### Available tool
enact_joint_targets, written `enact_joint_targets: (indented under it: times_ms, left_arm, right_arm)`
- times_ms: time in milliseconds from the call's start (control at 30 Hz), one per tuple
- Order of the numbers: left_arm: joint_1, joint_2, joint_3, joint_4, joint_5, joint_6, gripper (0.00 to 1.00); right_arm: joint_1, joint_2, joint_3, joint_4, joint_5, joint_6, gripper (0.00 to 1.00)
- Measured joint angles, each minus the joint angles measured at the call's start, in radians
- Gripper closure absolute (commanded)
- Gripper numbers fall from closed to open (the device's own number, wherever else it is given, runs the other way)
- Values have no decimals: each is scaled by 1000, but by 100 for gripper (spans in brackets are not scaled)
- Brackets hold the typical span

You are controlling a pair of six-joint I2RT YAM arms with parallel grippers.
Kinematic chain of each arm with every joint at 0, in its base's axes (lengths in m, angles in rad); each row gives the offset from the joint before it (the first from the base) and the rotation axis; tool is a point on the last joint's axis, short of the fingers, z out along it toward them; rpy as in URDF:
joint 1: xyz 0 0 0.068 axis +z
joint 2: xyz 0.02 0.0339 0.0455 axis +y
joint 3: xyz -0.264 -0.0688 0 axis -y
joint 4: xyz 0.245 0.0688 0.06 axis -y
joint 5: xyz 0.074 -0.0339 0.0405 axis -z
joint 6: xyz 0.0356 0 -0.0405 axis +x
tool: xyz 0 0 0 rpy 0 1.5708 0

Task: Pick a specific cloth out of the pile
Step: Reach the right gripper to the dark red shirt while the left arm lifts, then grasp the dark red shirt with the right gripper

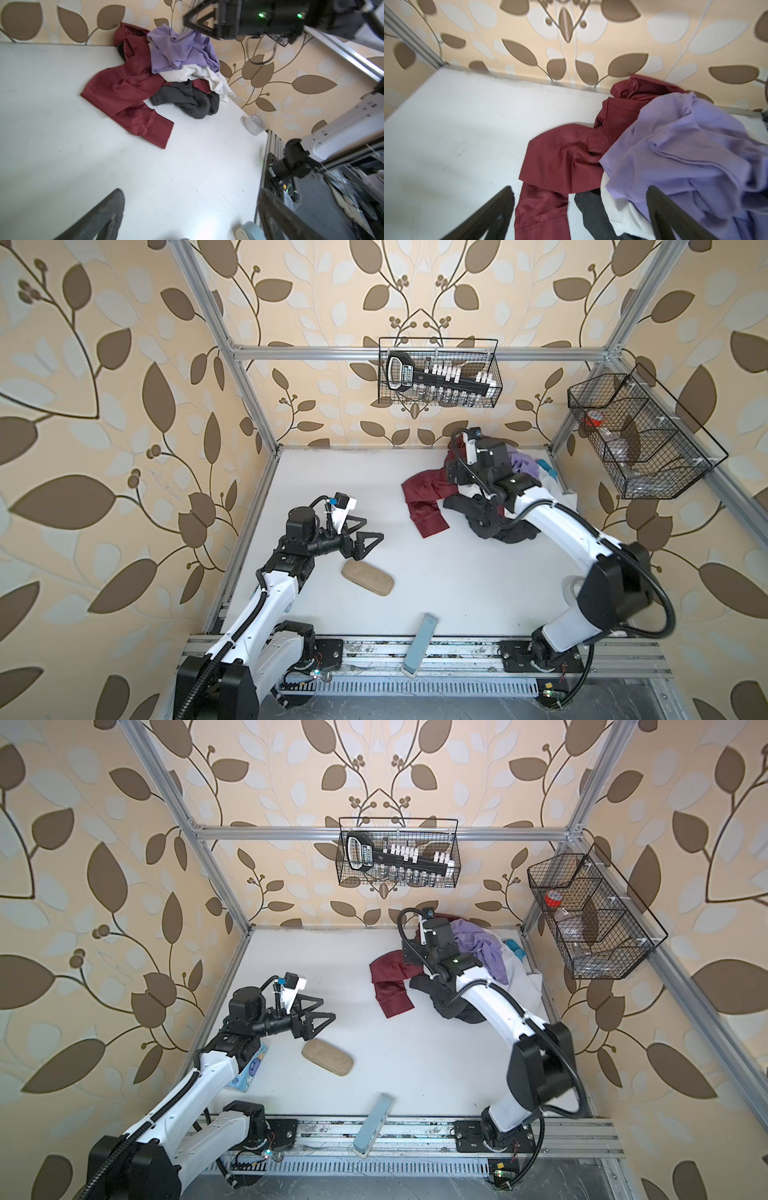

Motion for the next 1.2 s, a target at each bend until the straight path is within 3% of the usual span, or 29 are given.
enact_joint_targets:
  times_ms: [200, 433, 867, 1067, 1200]
  left_arm:
    - [-5, 23, 3, -37, 49, 41, 1]
    - [-12, 30, 23, -80, 64, 83, 1]
    - [-12, 30, 30, -101, 79, 114, 1]
    - [-18, 31, 30, -103, 80, 118, 1]
    - [-18, 34, 30, -103, 80, 124, 1]
  right_arm:
    - [4, 359, 356, -128, 41, -32, 3]
    - [0, 638, 698, -244, 112, -56, 3]
    - [-66, 817, 845, -305, 175, -53, 8]
    - [-78, 859, 855, -302, 192, -58, 30]
    - [-78, 867, 862, -291, 209, -63, 57]
